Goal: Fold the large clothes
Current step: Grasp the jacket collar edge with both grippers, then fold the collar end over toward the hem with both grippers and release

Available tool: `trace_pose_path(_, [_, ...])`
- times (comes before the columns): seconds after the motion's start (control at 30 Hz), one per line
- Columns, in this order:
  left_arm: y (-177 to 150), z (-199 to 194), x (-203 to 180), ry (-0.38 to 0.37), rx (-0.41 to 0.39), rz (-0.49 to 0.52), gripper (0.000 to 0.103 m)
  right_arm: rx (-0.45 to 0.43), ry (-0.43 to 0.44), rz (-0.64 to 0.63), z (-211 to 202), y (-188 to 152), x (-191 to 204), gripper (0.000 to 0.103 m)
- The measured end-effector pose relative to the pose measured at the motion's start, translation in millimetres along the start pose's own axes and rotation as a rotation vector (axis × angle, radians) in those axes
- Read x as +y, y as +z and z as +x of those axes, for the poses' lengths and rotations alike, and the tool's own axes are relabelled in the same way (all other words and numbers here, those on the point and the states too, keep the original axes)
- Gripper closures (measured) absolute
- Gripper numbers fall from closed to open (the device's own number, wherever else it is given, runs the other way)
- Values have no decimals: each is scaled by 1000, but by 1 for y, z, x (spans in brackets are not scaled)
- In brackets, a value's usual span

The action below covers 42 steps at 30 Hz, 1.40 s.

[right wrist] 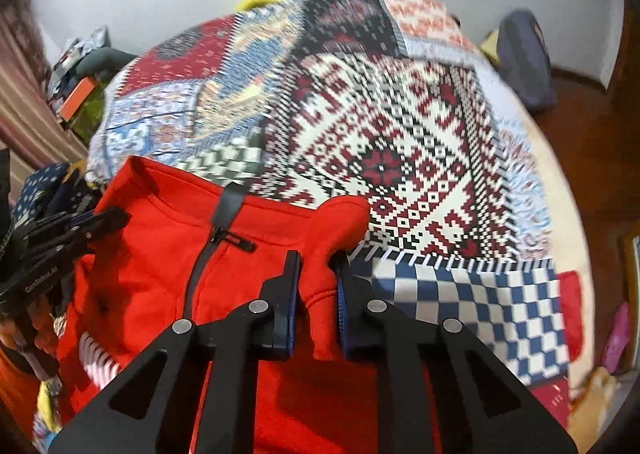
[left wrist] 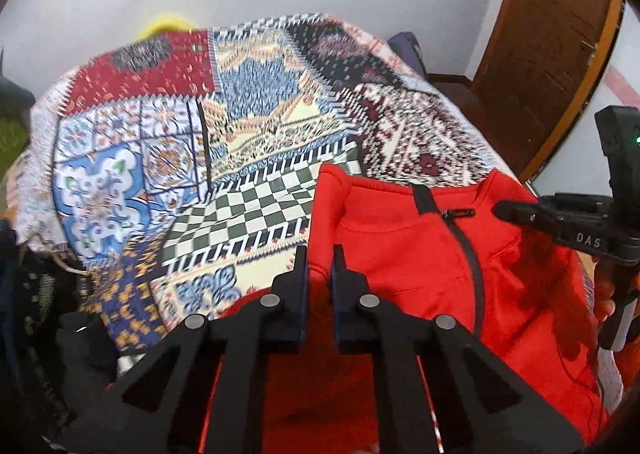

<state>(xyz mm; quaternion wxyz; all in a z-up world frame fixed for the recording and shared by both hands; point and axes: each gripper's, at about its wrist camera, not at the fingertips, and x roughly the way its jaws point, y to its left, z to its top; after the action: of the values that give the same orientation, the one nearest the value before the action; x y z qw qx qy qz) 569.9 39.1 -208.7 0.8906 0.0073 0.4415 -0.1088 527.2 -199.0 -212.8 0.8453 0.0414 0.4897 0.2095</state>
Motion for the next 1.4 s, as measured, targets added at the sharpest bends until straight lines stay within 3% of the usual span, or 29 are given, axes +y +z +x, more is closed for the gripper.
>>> trace_pose_path(0.23, [-18,-85,-24,-14,-64,53,95,-90,7,-67,-81,-17,29,89])
trace_pose_path(0.5, [-72,-149,-49,-16,-70,99,95,-104,-6,-130,-124,-62,68,89])
trace_pose_path(0.67, [-117,-160,-57,-31,-38,88,95,-73,-1,-147,-131,-95,79,89])
trace_pose_path(0.97, [-195,-146,-61,-80,62,26,95,30,-4,-146,-115,-162,88,89])
trace_pose_path(1.17, [-233,-137,-66,-77,115,30,93,93,-15,-130,-103,-194,87,89])
trace_pose_path(1.4, [-256,-152,-65,-49,119,60,87,111,-63,-148,-107,-220,82,85])
